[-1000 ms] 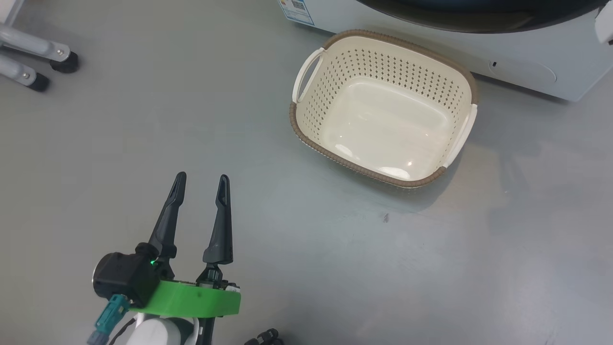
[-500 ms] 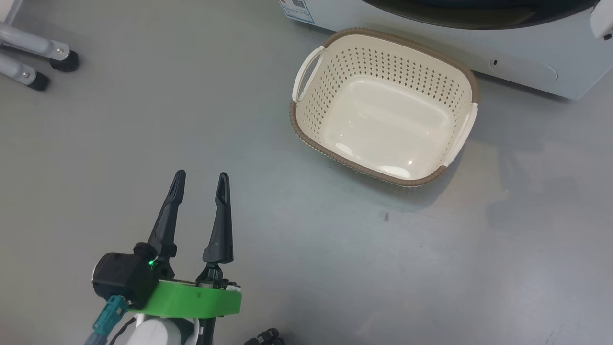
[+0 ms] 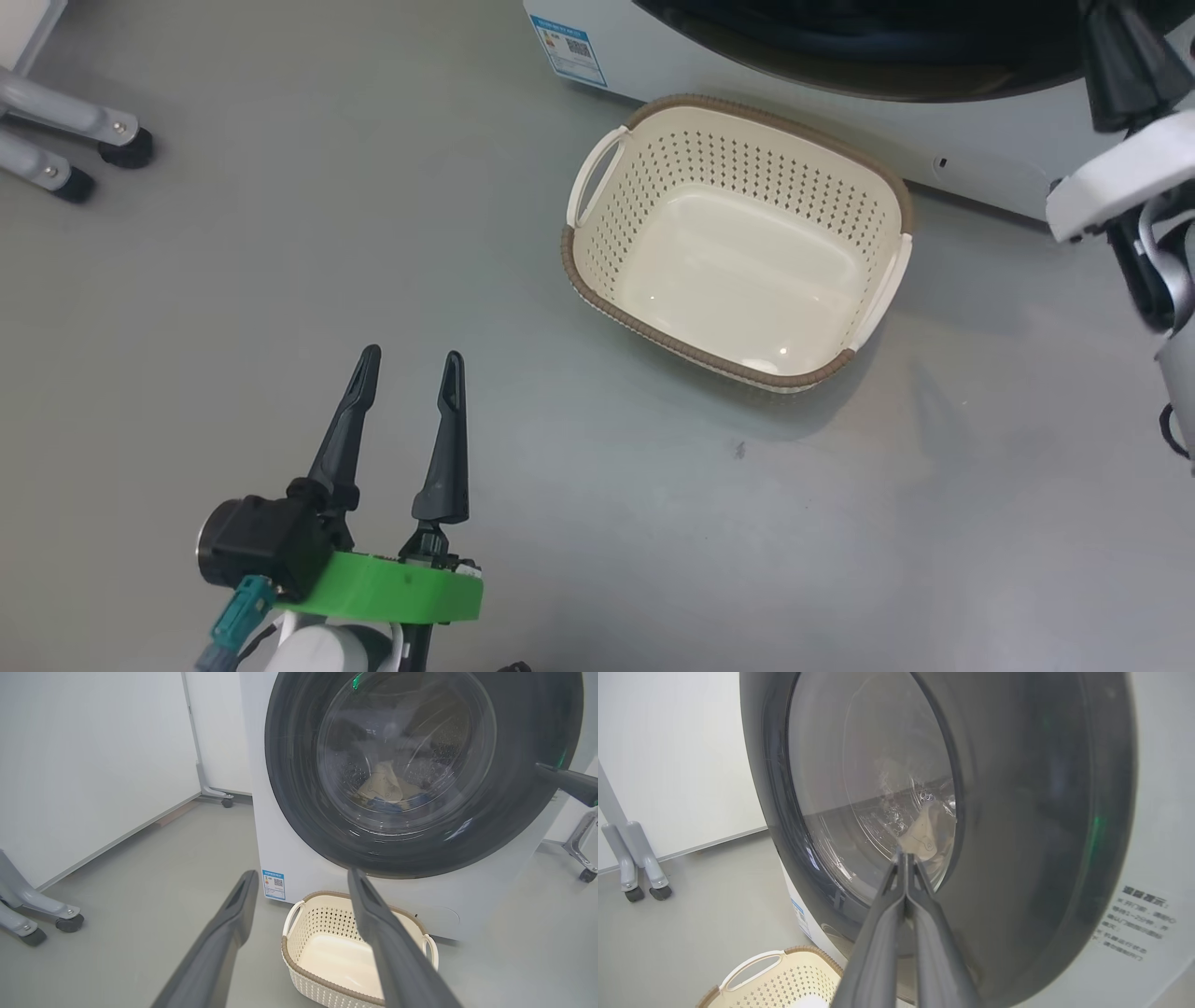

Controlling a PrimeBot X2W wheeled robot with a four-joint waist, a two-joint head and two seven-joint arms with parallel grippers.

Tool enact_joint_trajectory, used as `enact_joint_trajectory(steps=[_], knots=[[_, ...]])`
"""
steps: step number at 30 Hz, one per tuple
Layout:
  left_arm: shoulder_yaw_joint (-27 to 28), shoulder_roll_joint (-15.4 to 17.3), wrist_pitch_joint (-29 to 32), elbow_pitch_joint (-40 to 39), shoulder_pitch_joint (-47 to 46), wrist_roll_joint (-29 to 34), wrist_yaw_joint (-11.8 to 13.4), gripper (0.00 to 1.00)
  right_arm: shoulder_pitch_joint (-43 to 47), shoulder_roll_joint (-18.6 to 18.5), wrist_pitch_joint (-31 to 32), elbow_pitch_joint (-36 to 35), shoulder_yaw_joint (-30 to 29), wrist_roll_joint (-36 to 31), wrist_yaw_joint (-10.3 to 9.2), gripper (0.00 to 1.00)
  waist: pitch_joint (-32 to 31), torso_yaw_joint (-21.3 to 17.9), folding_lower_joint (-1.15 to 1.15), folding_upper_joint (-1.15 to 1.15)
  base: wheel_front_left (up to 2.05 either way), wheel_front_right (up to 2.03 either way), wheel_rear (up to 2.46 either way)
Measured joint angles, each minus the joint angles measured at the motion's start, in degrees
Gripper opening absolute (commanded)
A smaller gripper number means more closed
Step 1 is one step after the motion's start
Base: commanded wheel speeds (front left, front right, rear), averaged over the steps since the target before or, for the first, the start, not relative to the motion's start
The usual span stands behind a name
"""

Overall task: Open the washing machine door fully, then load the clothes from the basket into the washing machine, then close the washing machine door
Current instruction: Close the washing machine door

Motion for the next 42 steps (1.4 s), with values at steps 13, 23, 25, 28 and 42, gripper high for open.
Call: enact_joint_trajectory(steps=[13,23,25,28,42], knots=[[0.1,0.0,0.0,4.4,-0.1,3.7,-0.1,1.0,14.9,4.3,-2.1,-2.9,-3.2,3.6,-0.9,0.13,-5.9,-1.8,0.0,0.0,0.0,0.0,0.0],[1.9,0.8,0.0,5.9,0.0,5.2,-0.8,1.0,22.2,7.9,-2.2,-6.7,-4.4,4.8,-2.64,1.0,-9.4,-7.6,0.0,0.0,0.0,0.0,0.0],[2.0,1.0,0.0,6.5,0.0,5.3,-1.1,1.0,23.4,8.5,-2.2,-8.0,-4.9,4.9,-2.72,1.0,-10.1,-8.9,0.0,0.0,0.0,0.0,0.0],[2.3,1.2,0.0,7.1,0.1,5.4,-1.3,1.0,25.1,9.3,-2.2,-10.0,-5.3,4.9,-3.12,1.0,-11.1,-10.9,0.0,0.0,0.0,0.0,0.0],[4.1,2.6,0.0,8.9,2.5,5.4,-1.8,1.0,35.4,11.9,-2.2,-15.1,-7.5,4.9,-4.69,1.0,-15.8,-19.9,0.0,0.0,0.0,0.0,0.0]])
